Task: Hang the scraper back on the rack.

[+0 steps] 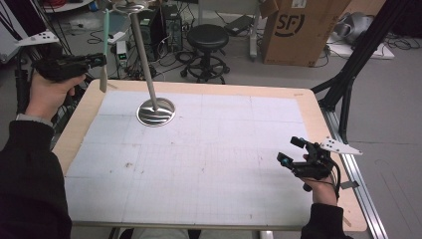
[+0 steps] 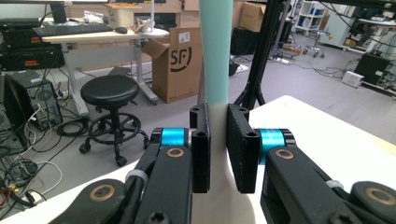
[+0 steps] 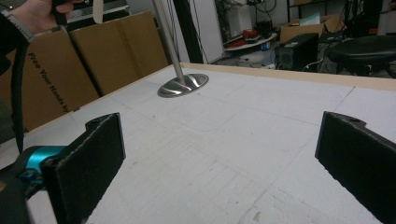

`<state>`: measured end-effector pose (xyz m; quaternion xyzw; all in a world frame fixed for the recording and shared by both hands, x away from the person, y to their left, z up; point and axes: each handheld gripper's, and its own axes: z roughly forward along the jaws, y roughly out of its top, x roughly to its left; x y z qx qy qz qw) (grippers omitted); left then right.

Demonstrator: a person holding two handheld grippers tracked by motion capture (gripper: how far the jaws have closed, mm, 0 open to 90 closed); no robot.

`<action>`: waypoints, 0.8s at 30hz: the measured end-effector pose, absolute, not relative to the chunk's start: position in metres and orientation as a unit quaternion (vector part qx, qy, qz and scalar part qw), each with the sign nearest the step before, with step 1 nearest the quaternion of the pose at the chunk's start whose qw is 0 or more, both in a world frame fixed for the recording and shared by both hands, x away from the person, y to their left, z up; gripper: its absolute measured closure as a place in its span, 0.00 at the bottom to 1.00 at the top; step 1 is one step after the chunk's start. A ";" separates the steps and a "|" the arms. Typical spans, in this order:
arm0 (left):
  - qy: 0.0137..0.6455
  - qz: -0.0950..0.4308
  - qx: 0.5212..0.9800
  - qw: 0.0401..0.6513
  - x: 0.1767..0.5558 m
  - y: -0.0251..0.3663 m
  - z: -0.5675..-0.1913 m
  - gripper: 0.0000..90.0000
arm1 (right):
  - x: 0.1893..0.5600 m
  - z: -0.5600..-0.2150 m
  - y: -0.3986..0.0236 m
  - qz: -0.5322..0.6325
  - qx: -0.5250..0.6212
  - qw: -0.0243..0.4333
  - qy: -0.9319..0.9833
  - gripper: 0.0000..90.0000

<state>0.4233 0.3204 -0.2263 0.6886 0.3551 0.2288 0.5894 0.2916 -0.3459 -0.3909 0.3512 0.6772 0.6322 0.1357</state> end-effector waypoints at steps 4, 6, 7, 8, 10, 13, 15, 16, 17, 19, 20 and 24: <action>0.363 0.229 0.684 0.589 0.427 0.314 -0.229 0.89 | 0.292 -0.391 -0.346 0.632 0.352 0.136 0.678 0.00; 0.367 0.229 0.682 0.590 0.430 0.309 -0.231 0.89 | 0.292 -0.391 -0.345 0.631 0.353 0.134 0.677 0.00; 0.368 0.228 0.681 0.591 0.431 0.308 -0.232 0.89 | 0.292 -0.391 -0.345 0.631 0.351 0.135 0.678 0.00; 0.370 0.229 0.679 0.591 0.432 0.306 -0.233 0.89 | 0.292 -0.391 -0.345 0.631 0.351 0.135 0.679 0.00; 0.373 0.228 0.677 0.592 0.433 0.304 -0.234 0.89 | 0.291 -0.391 -0.345 0.632 0.350 0.136 0.678 0.00; 0.383 0.212 0.670 0.599 0.434 0.302 -0.234 0.89 | 0.291 -0.390 -0.346 0.633 0.351 0.137 0.676 0.00; 0.387 0.228 0.671 0.590 0.433 0.299 -0.234 0.88 | 0.291 -0.390 -0.346 0.634 0.351 0.136 0.675 0.00; 0.386 0.234 0.672 0.587 0.432 0.298 -0.234 0.86 | 0.291 -0.390 -0.346 0.634 0.351 0.136 0.675 0.00; 0.384 0.239 0.673 0.585 0.431 0.298 -0.233 0.83 | 0.291 -0.390 -0.346 0.634 0.351 0.136 0.675 0.00; 0.382 0.247 0.671 0.585 0.427 0.299 -0.232 0.79 | 0.292 -0.391 -0.345 0.634 0.349 0.135 0.677 0.00; 0.380 0.247 0.670 0.588 0.425 0.299 -0.232 0.78 | 0.292 -0.391 -0.345 0.633 0.349 0.135 0.677 0.00; 0.361 0.254 0.675 0.591 0.417 0.299 -0.235 0.70 | 0.291 -0.390 -0.345 0.632 0.350 0.134 0.678 0.00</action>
